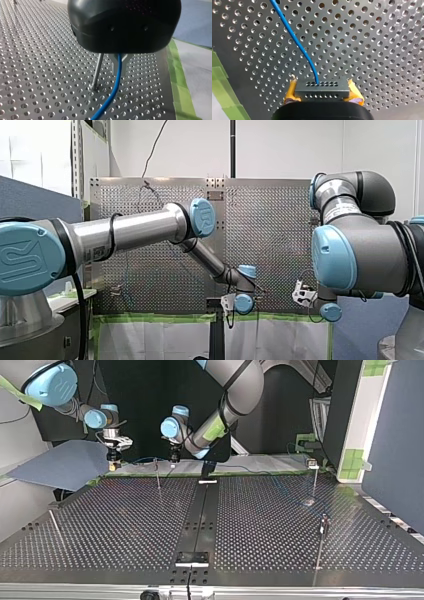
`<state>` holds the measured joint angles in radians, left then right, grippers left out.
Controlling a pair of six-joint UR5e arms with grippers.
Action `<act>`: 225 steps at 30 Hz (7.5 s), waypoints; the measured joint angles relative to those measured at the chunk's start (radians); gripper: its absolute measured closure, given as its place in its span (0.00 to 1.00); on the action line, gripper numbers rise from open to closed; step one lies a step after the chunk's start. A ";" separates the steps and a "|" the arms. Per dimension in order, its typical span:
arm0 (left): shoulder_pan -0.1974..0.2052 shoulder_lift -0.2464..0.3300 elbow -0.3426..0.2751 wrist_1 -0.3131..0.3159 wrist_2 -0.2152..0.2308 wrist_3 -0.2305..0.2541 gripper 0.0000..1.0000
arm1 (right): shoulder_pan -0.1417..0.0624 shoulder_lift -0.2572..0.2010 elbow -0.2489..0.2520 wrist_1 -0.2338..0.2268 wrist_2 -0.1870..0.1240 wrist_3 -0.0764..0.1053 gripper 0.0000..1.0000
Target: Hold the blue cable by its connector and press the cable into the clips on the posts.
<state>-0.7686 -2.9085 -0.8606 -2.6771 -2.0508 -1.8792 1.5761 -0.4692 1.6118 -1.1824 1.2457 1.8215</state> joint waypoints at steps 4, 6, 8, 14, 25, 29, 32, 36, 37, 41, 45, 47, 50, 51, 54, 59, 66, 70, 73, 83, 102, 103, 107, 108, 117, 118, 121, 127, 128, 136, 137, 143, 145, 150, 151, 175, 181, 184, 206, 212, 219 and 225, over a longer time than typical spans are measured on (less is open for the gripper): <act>0.009 0.000 0.013 -0.014 0.012 0.001 0.98 | 0.000 0.000 -0.010 0.003 0.000 0.001 1.00; 0.012 0.000 0.020 -0.018 0.016 0.001 0.98 | -0.001 0.000 -0.020 0.008 0.000 0.001 1.00; 0.017 0.000 0.027 -0.025 0.019 0.002 0.98 | -0.001 -0.001 -0.031 0.016 0.000 0.002 1.00; 0.033 0.000 0.046 -0.042 0.032 0.014 0.98 | -0.001 -0.001 -0.074 0.049 -0.002 0.002 1.00; 0.062 -0.001 0.066 -0.049 0.048 0.021 0.98 | -0.008 0.000 -0.149 0.092 -0.004 0.009 1.00; 0.069 -0.001 0.076 -0.049 0.044 0.027 0.98 | -0.013 0.000 -0.174 0.103 -0.004 0.017 1.00; 0.071 0.000 0.082 -0.049 0.041 0.032 0.98 | -0.017 0.000 -0.191 0.110 -0.008 0.019 1.00; 0.074 0.000 0.084 -0.049 0.038 0.037 0.98 | -0.021 0.000 -0.210 0.122 -0.018 0.020 1.00; 0.074 0.000 0.084 -0.049 0.038 0.038 0.98 | -0.021 0.000 -0.215 0.125 -0.019 0.020 1.00; 0.075 0.000 0.087 -0.049 0.037 0.040 0.98 | -0.022 0.000 -0.229 0.142 -0.027 0.020 1.00; 0.076 0.000 0.095 -0.047 0.032 0.051 0.98 | -0.023 0.000 -0.233 0.149 -0.030 0.020 1.00; 0.076 0.000 0.100 -0.046 0.030 0.055 0.98 | -0.024 0.001 -0.234 0.150 -0.031 0.020 1.00; 0.076 0.000 0.102 -0.041 0.031 0.058 0.98 | -0.024 0.001 -0.235 0.154 -0.031 0.020 1.00; 0.076 0.000 0.102 -0.039 0.031 0.058 0.98 | -0.024 0.001 -0.235 0.155 -0.031 0.020 1.00; 0.076 0.000 0.098 -0.029 0.035 0.060 0.98 | -0.025 0.002 -0.235 0.158 -0.031 0.019 1.00; 0.071 0.001 0.082 -0.010 0.049 0.072 0.28 | -0.025 0.002 -0.235 0.164 -0.031 0.016 1.00; 0.063 0.001 0.067 -0.024 0.062 0.087 0.00 | -0.023 0.002 -0.235 0.171 -0.031 0.011 1.00; 0.058 0.001 0.063 -0.058 0.073 0.114 0.00 | -0.021 0.002 -0.235 0.174 -0.031 0.010 1.00; 0.053 0.001 0.060 -0.084 0.083 0.139 0.00 | -0.019 0.003 -0.235 0.177 -0.031 0.009 1.00; 0.034 0.049 -0.005 -0.151 0.130 0.189 0.00 | -0.014 0.003 -0.235 0.189 -0.032 0.006 1.00; -0.020 0.087 -0.031 -0.182 0.156 0.207 0.00 | -0.012 0.004 -0.234 0.196 -0.044 0.000 1.00; -0.022 0.088 -0.031 -0.182 0.156 0.207 0.00 | -0.012 0.004 -0.234 0.196 -0.044 0.000 1.00; -0.028 0.097 -0.033 -0.180 0.158 0.205 0.00 | -0.012 0.004 -0.234 0.196 -0.044 0.000 1.00; -0.029 0.098 -0.033 -0.179 0.158 0.205 0.00 | -0.012 0.004 -0.234 0.196 -0.044 0.000 1.00; -0.037 0.101 -0.039 -0.178 0.158 0.203 0.00 | -0.012 0.004 -0.234 0.196 -0.045 0.001 1.00; -0.037 0.101 -0.041 -0.177 0.158 0.203 0.00 | -0.012 0.004 -0.234 0.197 -0.045 0.000 1.00; -0.038 0.101 -0.044 -0.177 0.158 0.203 0.00 | -0.012 0.004 -0.234 0.198 -0.044 0.000 1.00; -0.040 0.101 -0.045 -0.178 0.157 0.202 0.00 | -0.012 0.004 -0.234 0.199 -0.045 0.000 1.00; -0.040 0.101 -0.045 -0.178 0.157 0.201 0.00 | -0.012 0.004 -0.234 0.199 -0.045 0.000 1.00; -0.040 0.101 -0.047 -0.179 0.157 0.201 0.00 | -0.011 0.004 -0.234 0.203 -0.049 -0.004 1.00; -0.040 0.101 -0.047 -0.179 0.157 0.200 0.00 | -0.011 0.004 -0.234 0.203 -0.049 -0.005 1.00; -0.040 0.101 -0.047 -0.179 0.158 0.200 0.00 | -0.011 0.004 -0.234 0.203 -0.050 -0.005 1.00; -0.040 0.101 -0.047 -0.179 0.157 0.200 0.00 | -0.011 0.004 -0.234 0.203 -0.051 -0.005 1.00; -0.040 0.101 -0.047 -0.179 0.156 0.200 0.00 | -0.011 0.004 -0.235 0.202 -0.051 -0.005 1.00; -0.040 0.101 -0.047 -0.179 0.156 0.200 0.00 | -0.011 0.004 -0.235 0.202 -0.051 -0.005 1.00; -0.064 0.232 -0.182 -0.101 0.148 0.165 0.00 | -0.006 0.004 -0.234 0.206 -0.054 -0.007 1.00; -0.064 0.279 -0.229 -0.053 0.149 0.118 0.00 | 0.000 0.004 -0.234 0.207 -0.054 -0.007 1.00; -0.069 0.303 -0.252 -0.040 0.146 0.101 0.00 | 0.001 0.004 -0.234 0.207 -0.054 -0.006 1.00; -0.093 0.489 -0.438 -0.125 0.074 0.111 0.00 | 0.002 0.004 -0.234 0.203 -0.057 0.005 1.00; -0.098 0.534 -0.483 -0.134 0.058 0.109 0.00 | 0.005 0.004 -0.234 0.204 -0.062 0.006 1.00; -0.103 0.593 -0.542 -0.131 0.051 0.107 0.00 | 0.007 0.004 -0.234 0.203 -0.063 0.006 1.00; -0.096 0.643 -0.593 -0.089 0.054 0.079 0.00 | 0.010 0.004 -0.234 0.203 -0.063 0.006 1.00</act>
<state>-0.8643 -2.2655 -1.4532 -2.7658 -1.9965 -1.8000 1.5861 -0.4657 1.3775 -0.9797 1.1825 1.8273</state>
